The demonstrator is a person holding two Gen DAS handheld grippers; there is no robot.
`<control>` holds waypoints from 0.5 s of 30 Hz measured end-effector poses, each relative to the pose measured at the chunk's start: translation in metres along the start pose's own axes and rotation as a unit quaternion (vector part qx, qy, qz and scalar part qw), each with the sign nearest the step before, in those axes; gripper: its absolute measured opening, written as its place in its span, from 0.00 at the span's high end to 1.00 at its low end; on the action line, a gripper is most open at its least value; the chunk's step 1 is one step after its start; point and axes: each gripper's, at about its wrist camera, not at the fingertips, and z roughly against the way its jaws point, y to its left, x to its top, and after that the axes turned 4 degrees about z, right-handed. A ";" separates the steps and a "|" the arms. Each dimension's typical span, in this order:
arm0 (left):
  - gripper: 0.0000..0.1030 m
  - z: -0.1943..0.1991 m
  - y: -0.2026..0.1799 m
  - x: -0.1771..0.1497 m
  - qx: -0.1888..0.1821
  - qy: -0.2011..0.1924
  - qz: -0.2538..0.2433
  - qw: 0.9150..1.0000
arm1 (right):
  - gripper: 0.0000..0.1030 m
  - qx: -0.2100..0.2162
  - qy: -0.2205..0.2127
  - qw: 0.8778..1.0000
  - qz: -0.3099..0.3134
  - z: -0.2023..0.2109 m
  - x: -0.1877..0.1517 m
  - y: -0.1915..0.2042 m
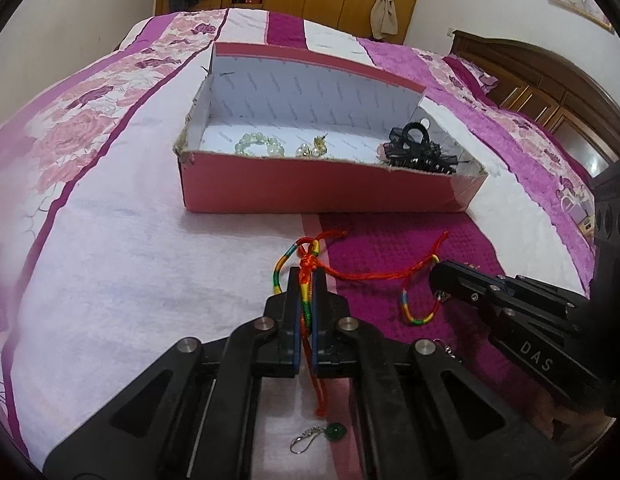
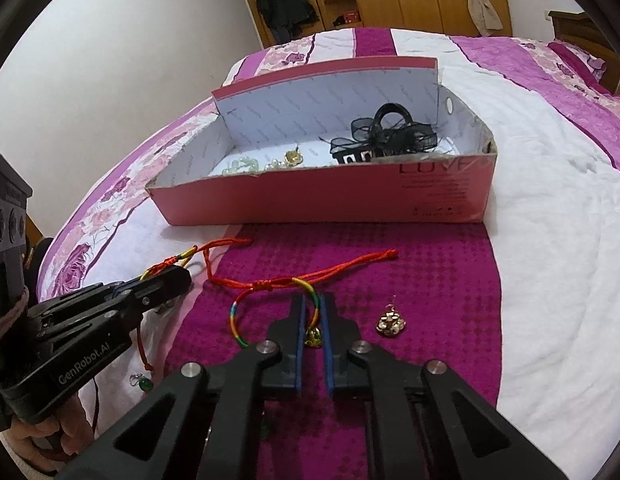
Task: Organize jewelry
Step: 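Grasp the rainbow string bracelet with the left tool while the right tool grasps the red string bracelet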
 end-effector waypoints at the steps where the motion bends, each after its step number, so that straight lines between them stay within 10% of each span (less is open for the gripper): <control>1: 1.00 0.003 0.000 0.001 -0.002 -0.003 0.002 1.000 | 0.95 0.000 -0.002 1.000 0.001 0.002 0.000 0.000; 15: 1.00 0.028 -0.007 0.009 -0.021 -0.038 -0.001 0.999 | 0.95 0.004 -0.043 0.999 0.014 0.031 0.004 0.007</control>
